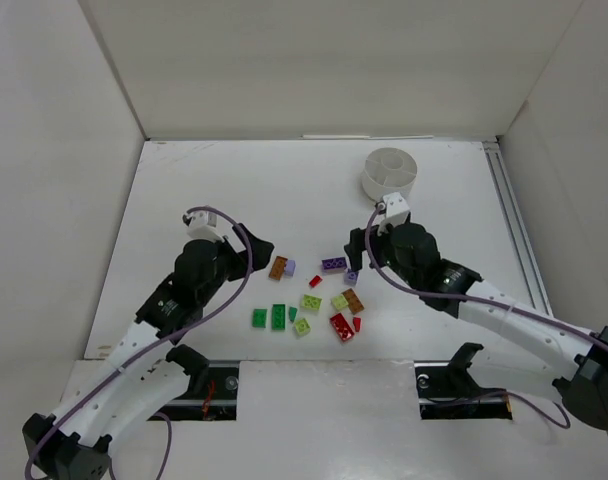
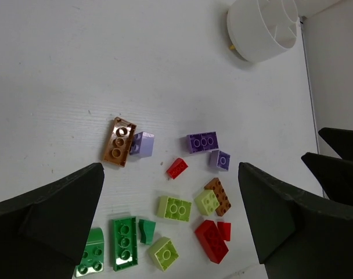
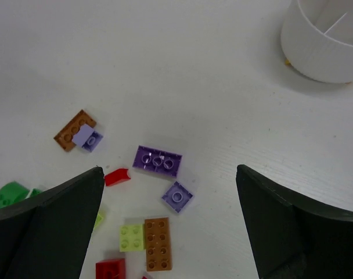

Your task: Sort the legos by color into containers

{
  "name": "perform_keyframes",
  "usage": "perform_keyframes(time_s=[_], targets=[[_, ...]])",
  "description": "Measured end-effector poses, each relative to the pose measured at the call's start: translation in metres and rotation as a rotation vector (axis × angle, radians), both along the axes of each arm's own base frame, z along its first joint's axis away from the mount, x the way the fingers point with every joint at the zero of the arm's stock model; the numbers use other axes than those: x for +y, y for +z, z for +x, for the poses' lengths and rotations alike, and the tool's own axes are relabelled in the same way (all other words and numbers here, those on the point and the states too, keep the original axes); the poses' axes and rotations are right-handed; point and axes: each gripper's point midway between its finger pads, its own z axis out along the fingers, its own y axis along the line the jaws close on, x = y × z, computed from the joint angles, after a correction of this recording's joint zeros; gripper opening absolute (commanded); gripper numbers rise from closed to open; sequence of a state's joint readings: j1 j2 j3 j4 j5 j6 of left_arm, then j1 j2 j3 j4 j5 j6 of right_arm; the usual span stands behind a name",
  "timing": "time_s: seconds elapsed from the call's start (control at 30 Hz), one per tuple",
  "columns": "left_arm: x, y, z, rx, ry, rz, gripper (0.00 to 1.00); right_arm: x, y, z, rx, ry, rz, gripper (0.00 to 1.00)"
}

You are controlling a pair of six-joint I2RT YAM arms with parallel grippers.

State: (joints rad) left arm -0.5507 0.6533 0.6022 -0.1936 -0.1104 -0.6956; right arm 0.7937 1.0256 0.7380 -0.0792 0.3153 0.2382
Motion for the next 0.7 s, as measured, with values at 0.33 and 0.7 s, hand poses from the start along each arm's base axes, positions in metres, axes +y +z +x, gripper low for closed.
perform_keyframes(time_s=[0.33, 0.7], targets=[[0.0, -0.019, 0.0, 0.072, 0.008, 0.024, 1.0, 0.031, -0.049, 0.025, 0.14, 0.088, -0.24, 1.0], [0.0, -0.029, -0.001, 0.099, 0.009, 0.039, 1.0, 0.027, -0.129, 0.033, 0.295, 0.249, -0.639, 0.98]])
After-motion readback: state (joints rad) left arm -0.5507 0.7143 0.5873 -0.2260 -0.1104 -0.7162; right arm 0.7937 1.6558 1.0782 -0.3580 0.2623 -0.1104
